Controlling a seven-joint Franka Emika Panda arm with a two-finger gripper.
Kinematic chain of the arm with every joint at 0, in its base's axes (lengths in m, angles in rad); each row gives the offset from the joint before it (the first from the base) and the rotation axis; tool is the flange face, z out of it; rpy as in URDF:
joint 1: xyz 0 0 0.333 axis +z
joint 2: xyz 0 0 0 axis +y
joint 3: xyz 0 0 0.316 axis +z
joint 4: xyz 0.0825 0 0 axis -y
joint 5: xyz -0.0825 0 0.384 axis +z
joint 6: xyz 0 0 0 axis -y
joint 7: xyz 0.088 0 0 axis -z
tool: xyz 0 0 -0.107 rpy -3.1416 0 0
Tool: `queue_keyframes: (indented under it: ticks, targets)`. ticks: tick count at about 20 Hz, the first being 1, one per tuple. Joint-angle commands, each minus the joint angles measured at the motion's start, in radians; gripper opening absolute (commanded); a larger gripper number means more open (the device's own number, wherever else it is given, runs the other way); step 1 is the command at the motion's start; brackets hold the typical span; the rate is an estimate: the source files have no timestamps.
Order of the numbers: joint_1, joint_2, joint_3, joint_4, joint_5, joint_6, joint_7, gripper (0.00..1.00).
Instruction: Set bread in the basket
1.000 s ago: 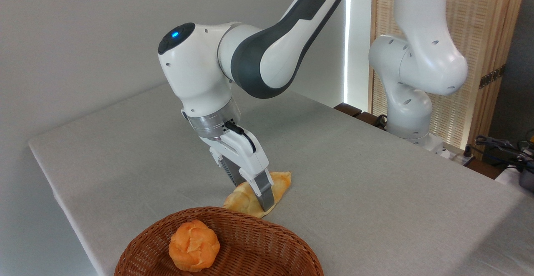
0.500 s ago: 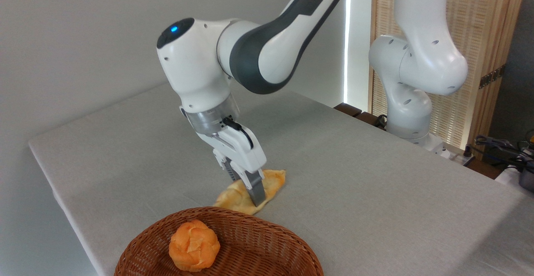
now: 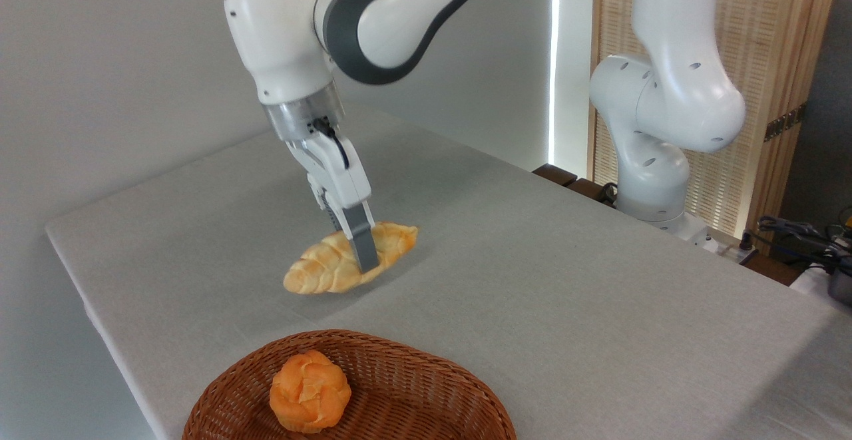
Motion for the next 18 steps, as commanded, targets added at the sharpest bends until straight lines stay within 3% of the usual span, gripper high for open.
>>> queue_keyframes:
  ticks: [1, 5, 9, 10, 11, 12, 18]
  targets:
    - [0.017, -0.008, 0.052, 0.043, -0.014, -0.009, 0.02, 0.41]
    - [0.017, -0.008, 0.175, 0.085, -0.017, 0.041, 0.023, 0.42]
    - [0.017, 0.018, 0.258, 0.083, -0.031, 0.115, 0.029, 0.45]
    - [0.017, 0.02, 0.279, 0.083, -0.032, 0.138, 0.03, 0.51]
    - [0.017, 0.034, 0.293, 0.083, -0.032, 0.161, 0.036, 0.71]
    - [0.018, 0.046, 0.304, 0.08, -0.032, 0.188, 0.038, 1.0]
    - [0.018, 0.064, 0.335, 0.082, -0.055, 0.227, 0.038, 1.0]
